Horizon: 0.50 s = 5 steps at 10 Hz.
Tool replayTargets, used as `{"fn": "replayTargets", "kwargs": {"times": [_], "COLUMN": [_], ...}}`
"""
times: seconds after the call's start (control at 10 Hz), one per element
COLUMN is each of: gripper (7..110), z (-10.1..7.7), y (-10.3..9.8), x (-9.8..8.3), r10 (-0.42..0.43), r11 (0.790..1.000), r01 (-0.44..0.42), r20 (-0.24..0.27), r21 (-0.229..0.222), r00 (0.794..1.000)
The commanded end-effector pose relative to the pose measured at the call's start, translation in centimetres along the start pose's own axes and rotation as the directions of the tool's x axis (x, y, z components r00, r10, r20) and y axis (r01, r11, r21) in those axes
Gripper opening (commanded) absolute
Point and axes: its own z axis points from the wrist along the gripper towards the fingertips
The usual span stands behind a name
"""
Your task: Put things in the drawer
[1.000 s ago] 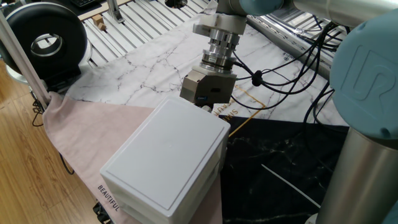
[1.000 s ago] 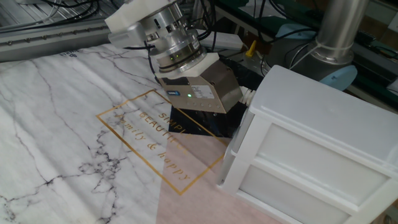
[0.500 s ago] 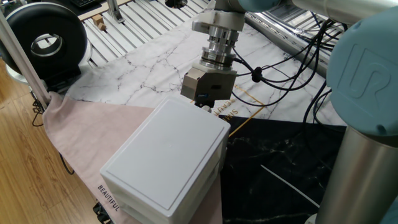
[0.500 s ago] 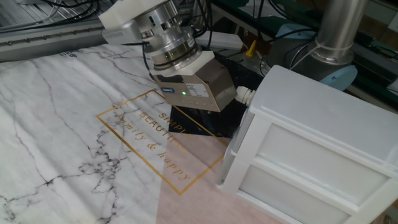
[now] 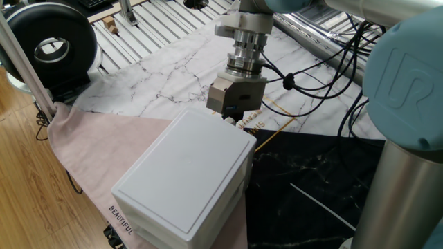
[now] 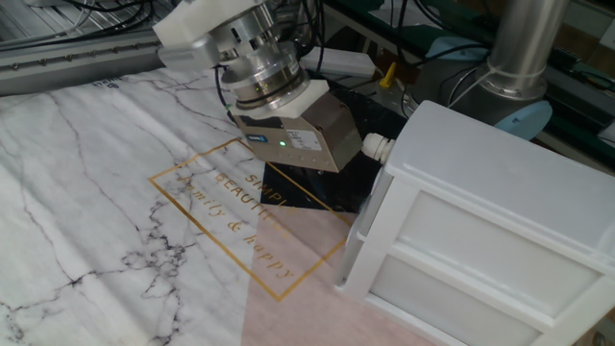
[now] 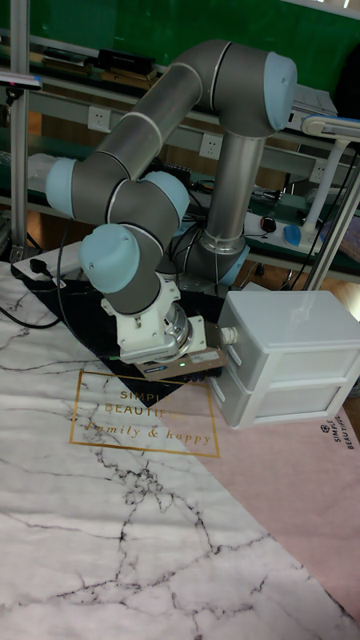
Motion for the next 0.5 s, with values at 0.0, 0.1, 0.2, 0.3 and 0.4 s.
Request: {"fn": "replayTargets", "kwargs": {"times": [0.0, 0.1, 0.2, 0.3, 0.4], "gripper": [7, 7, 7, 7, 7], "z": [0.38, 0.36, 0.32, 0.28, 0.18], "y": [0.74, 0.86, 1.17, 1.70, 1.66], "x": [0.72, 0.87, 0.99, 1.11, 1.10], "r10": [-0.006, -0.005, -0.005, -0.006, -0.006], "r11": [1.000, 0.999, 0.999, 0.998, 0.998], "r01": [0.005, 0.004, 0.004, 0.004, 0.004], "r20": [-0.015, -0.021, -0.026, -0.031, -0.034], "r21": [-0.030, -0.035, -0.048, -0.069, -0.069], "r00": [1.000, 1.000, 1.000, 0.999, 0.999]}}
